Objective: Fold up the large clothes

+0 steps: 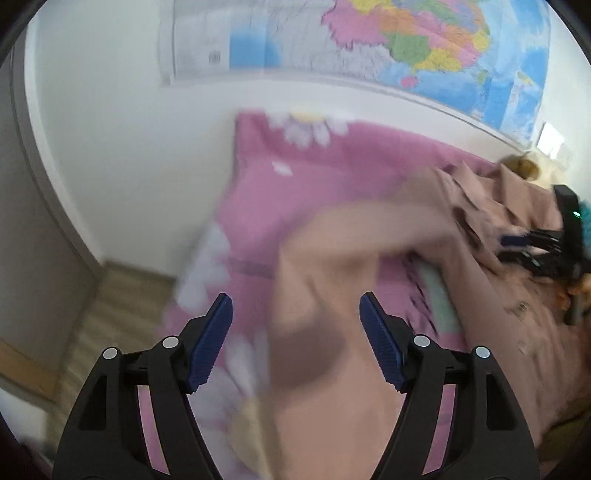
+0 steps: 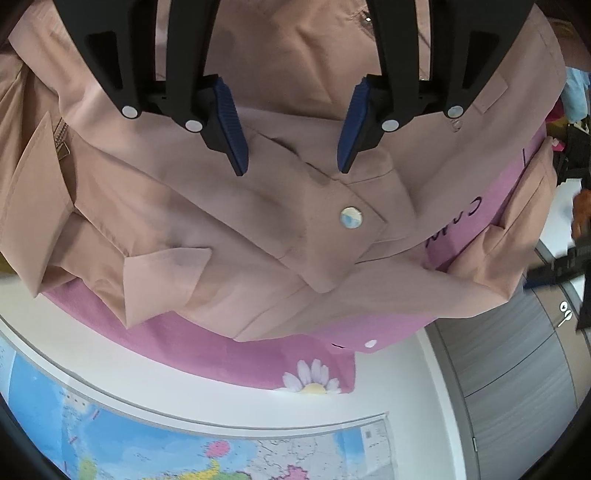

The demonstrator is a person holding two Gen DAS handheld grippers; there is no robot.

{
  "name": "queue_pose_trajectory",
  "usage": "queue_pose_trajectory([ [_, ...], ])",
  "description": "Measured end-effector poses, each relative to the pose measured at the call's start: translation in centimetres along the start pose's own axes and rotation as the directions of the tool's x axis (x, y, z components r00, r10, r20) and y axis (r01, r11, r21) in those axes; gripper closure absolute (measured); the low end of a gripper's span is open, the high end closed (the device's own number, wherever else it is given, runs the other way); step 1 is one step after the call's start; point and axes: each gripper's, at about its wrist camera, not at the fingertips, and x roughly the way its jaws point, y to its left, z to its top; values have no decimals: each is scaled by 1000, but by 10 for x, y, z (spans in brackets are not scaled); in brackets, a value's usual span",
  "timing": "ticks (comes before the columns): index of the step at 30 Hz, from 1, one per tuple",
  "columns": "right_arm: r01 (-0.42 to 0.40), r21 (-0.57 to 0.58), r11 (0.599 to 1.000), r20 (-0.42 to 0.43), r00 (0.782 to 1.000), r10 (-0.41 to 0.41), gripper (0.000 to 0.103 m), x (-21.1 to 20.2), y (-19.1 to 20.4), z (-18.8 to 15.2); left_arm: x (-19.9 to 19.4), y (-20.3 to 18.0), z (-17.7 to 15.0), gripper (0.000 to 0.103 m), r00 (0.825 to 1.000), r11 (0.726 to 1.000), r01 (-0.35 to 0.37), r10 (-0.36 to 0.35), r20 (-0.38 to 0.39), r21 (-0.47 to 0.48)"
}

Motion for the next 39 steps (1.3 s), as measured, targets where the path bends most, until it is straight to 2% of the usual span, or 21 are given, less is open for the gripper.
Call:
queue_pose_trajectory([
  [3,-30,5,1000,9,1000,30,54,-5,3,-1,6,4,-31,23,996,999,33,-36,-76,-33],
  [5,-37,3,999,15,999,37,53,-7,6,-2,10,3,-47,24,992,998,49,-53,-116,-37],
  [7,-42,10,999,14,999,42,53,-8,7,-4,16,2,-55,57,987,998,46,-50,-152,-30],
  [8,-47,17,999,11,999,47,53,-8,6,-5,18,3,-54,95,984,998,48,-53,-170,-32],
  [9,-50,21,999,10,999,49,53,-9,6,-7,16,3,-50,101,984,998,48,-53,-172,-33],
  [13,-56,29,998,19,998,55,53,-17,3,-10,-36,-15,-12,101,995,994,93,-91,-34,60],
  [17,-83,44,996,49,995,81,53,-31,0,-11,-102,-57,40,101,985,967,115,-140,97,228],
  [19,-100,43,994,78,992,96,53,-41,1,-11,-132,-89,66,101,972,936,144,-194,131,322],
  [22,-136,32,990,125,984,131,53,-58,5,-12,-150,-144,97,101,961,883,165,-244,130,440],
  [25,-194,27,981,178,966,187,53,-78,8,-17,-144,-204,114,101,953,825,203,-290,86,527],
  [28,-203,19,979,233,953,193,48,-103,6,-26,-116,-259,125,101,946,776,265,-324,1,573],
  [29,-201,21,979,249,950,190,47,-112,3,-32,-102,-278,128,101,940,754,294,-339,-36,587],
  [31,-186,28,982,273,947,171,44,-126,-2,-44,-77,-304,132,100,935,735,321,-346,-78,598],
  [32,-166,39,985,280,948,149,42,-131,-7,-50,-55,-324,134,99,927,717,355,-352,-128,600],
  [34,-114,59,992,278,956,94,40,-137,-13,-61,-19,-353,133,95,922,702,380,-336,-190,603],
  [35,-88,70,994,273,960,66,39,-139,-17,-67,1,-368,131,91,911,692,410,-338,-235,594],
  [37,-48,97,994,260,965,21,37,-141,-25,-78,32,-388,123,76,901,681,434,-317,-296,590],
  [38,-37,114,993,257,966,7,36,-141,-29,-82,47,-396,118,59,900,683,435,-303,-315,586],
  [39,-24,137,990,250,968,-12,35,-140,-34,-88,56,-399,115,50,900,687,434,-296,-321,582],
])
